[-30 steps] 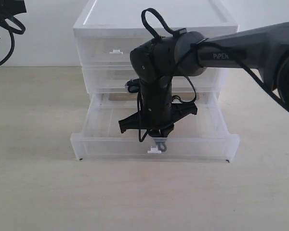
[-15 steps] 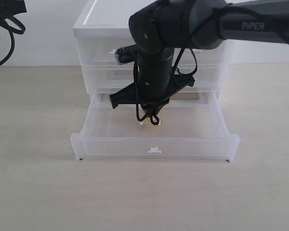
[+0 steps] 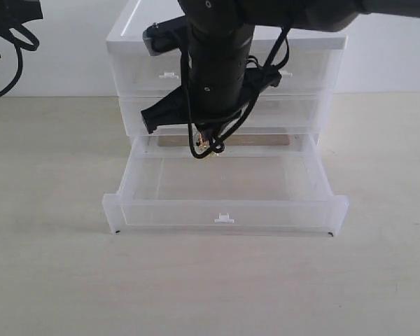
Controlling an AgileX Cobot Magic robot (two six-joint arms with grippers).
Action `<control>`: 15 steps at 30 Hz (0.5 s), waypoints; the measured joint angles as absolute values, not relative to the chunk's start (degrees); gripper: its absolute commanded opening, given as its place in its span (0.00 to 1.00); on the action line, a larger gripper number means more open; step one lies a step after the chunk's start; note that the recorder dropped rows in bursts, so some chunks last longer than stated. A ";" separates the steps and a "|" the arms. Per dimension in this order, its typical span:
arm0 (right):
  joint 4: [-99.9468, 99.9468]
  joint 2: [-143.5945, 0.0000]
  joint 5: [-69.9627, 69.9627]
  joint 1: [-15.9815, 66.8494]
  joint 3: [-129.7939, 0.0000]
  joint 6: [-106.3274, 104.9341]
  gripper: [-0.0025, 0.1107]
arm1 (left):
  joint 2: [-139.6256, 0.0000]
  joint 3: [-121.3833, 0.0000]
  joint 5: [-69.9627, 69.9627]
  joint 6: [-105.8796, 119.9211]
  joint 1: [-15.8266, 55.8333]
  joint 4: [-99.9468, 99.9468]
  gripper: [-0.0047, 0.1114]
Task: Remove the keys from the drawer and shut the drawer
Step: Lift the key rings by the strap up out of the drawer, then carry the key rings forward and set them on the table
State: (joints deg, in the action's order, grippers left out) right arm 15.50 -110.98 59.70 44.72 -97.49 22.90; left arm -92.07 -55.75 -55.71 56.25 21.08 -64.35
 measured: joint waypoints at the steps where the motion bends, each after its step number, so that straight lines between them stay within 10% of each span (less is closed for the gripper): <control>1: 16.09 -110.44 60.06 45.34 -97.49 22.90 0.02 | -92.07 -55.75 -55.71 56.25 21.08 -64.35 0.08; 15: 25.46 -98.18 69.06 56.97 -92.31 26.87 0.02 | -92.07 -55.75 -55.71 56.25 21.08 -63.91 0.08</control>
State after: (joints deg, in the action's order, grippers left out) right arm 25.46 -98.18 69.06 56.97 -92.31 26.87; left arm -92.07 -55.75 -55.71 56.25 21.08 -63.91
